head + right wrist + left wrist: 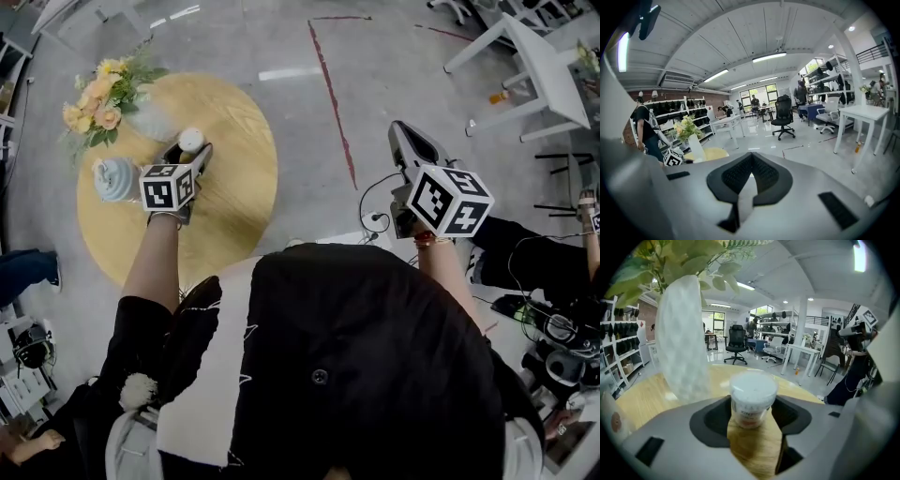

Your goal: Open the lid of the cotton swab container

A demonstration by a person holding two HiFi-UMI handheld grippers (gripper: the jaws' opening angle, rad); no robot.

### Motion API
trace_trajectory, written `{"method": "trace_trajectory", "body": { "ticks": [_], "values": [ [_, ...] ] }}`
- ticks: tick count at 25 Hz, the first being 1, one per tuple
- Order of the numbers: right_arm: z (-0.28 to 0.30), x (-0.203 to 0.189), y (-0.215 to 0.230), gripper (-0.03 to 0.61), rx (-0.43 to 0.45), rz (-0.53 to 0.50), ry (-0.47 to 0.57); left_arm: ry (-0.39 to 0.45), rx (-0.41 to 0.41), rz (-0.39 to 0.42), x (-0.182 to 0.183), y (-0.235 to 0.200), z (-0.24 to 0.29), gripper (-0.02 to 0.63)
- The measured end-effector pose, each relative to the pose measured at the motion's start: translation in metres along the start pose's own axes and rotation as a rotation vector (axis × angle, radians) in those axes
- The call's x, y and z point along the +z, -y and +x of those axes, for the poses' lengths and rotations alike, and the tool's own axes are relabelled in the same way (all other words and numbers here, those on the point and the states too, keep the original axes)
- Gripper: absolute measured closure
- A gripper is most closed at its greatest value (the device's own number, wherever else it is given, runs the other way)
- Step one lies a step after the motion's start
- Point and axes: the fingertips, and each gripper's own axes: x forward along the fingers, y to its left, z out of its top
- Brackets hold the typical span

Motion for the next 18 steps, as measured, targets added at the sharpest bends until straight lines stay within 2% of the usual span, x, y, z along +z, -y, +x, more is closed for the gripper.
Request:
{"method": "trace_trajectory", "body": {
  "ticks": [6,9,14,18],
  "values": [
    [-0.003,-0.007,-0.017,0.574,-0.019,0.010,-0.015,0.023,-0.019,-0.024,-0.001,-0.001,0.000,0.337],
    [-0.006,-0.006,-0.035,0.574,-0.010,0.017,-0.017,0.028,-0.059,-0.034,0.000,0.003,-0.007,0.342],
    [-0.010,-0.004,-0.068,0.574,0.007,0.030,0.001,0.083,-0.160,-0.024,0.014,0.024,-0.040,0.344],
    [-0.006,-0.010,-0.102,0.574,0.029,0.049,0.006,0.097,-0.196,-0.008,0.021,0.030,-0.072,0.344]
  ]
}}
